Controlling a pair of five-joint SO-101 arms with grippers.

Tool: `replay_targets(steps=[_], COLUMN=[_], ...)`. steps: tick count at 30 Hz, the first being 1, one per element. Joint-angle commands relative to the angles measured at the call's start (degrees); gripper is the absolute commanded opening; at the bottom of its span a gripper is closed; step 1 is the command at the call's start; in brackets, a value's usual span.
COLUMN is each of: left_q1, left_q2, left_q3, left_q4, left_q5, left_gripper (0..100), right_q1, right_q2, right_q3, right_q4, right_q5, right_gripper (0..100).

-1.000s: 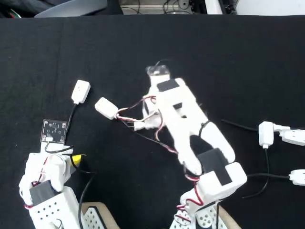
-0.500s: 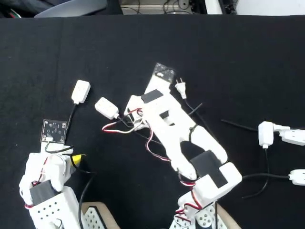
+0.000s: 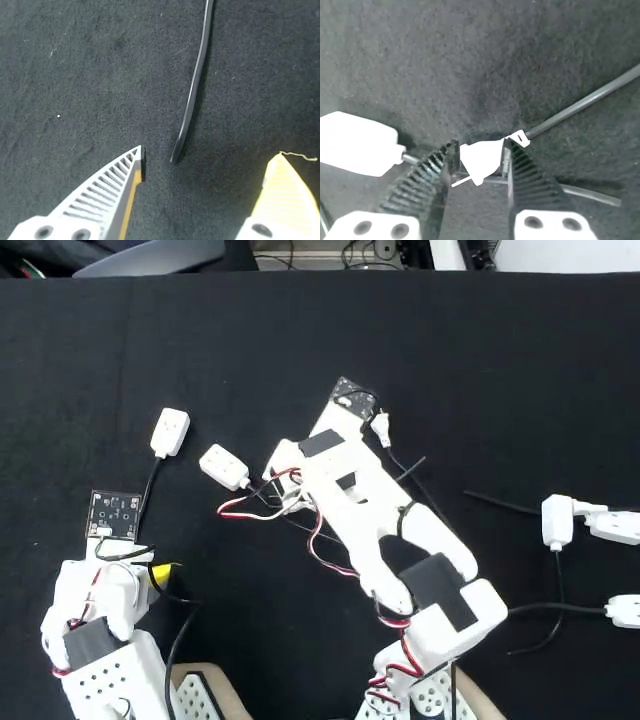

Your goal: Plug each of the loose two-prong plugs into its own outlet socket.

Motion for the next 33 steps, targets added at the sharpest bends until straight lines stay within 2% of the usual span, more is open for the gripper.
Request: replay_targets(steps=[1,7,13,18,25,27,30,33], left_q1=[0.7,0.7,0.7,0.7,0.7,0.7,0.7,0.7], left_q2=[-0.3,-0.3,-0.3,-0.3,-0.3,-0.3,-0.3,-0.3], left_q3=[0.0,0.0,0.0,0.0,0.0,0.0,0.0,0.0], left_q4=[-1.1,-1.1,-1.0,-1.0,-1.1,-1.1,-1.1,-1.1], left_q5=[-0.7,-0.7,-0.7,-0.7,-0.7,-0.7,-0.7,-0.7], left_gripper=[37,37,37,37,37,37,37,37], right_q1=[1.4,0.4,0.1,0.0,-5.5,-5.5,-5.3,-5.3], right_q2=[0.1,-2.2,1.8,7.5,11.5,11.6,11.1,9.0], right_q3=[-0.7,-7.3,-5.6,-8.4,-12.4,-12.9,-12.9,-12.9], right_q4=[2.3,16.0,11.0,10.8,10.8,10.8,10.9,13.6], right_q5=[0.1,0.8,0.4,1.0,0.5,1.0,3.3,7.8], right_gripper=[13.6,13.8,13.6,13.5,13.4,10.8,0.9,1.3])
